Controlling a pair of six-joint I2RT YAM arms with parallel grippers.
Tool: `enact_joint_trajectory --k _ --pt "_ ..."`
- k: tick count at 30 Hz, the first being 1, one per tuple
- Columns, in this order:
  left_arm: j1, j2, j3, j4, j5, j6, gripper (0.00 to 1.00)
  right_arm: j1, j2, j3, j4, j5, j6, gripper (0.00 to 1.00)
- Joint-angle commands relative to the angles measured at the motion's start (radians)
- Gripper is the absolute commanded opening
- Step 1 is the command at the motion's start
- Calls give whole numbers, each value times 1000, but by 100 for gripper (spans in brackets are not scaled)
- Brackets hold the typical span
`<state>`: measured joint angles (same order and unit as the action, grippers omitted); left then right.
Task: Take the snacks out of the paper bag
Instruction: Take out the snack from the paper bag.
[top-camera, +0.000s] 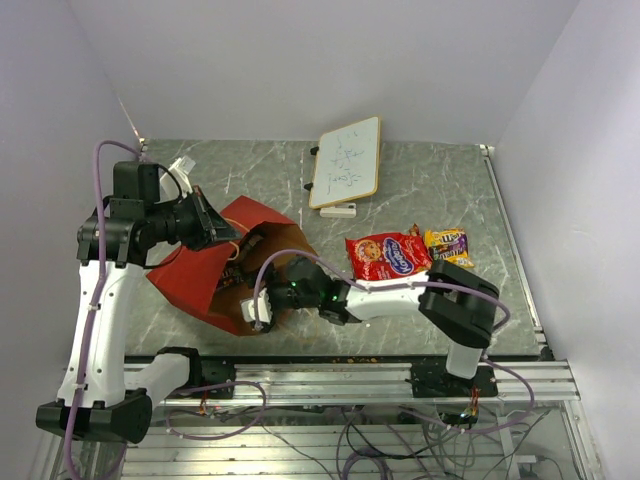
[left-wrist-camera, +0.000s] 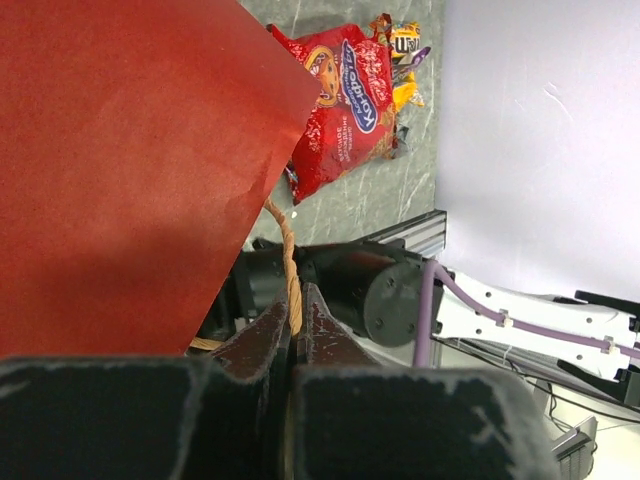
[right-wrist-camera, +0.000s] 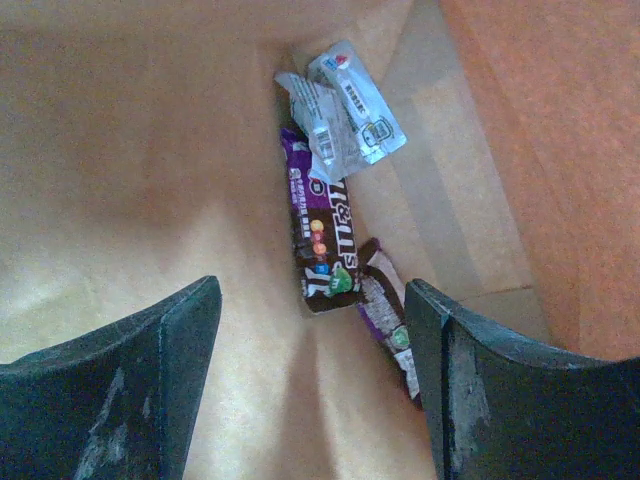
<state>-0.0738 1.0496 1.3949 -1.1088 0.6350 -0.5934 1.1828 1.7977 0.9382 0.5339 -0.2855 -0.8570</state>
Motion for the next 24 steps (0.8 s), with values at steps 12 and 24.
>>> enact_joint_trajectory --k 12,24 --pt "-4 45 29 35 -28 97 7 -120 330 270 -21 -204 -169 73" --pt "-4 83 -18 15 -17 101 7 -129 550 488 -15 -65 -141 68"
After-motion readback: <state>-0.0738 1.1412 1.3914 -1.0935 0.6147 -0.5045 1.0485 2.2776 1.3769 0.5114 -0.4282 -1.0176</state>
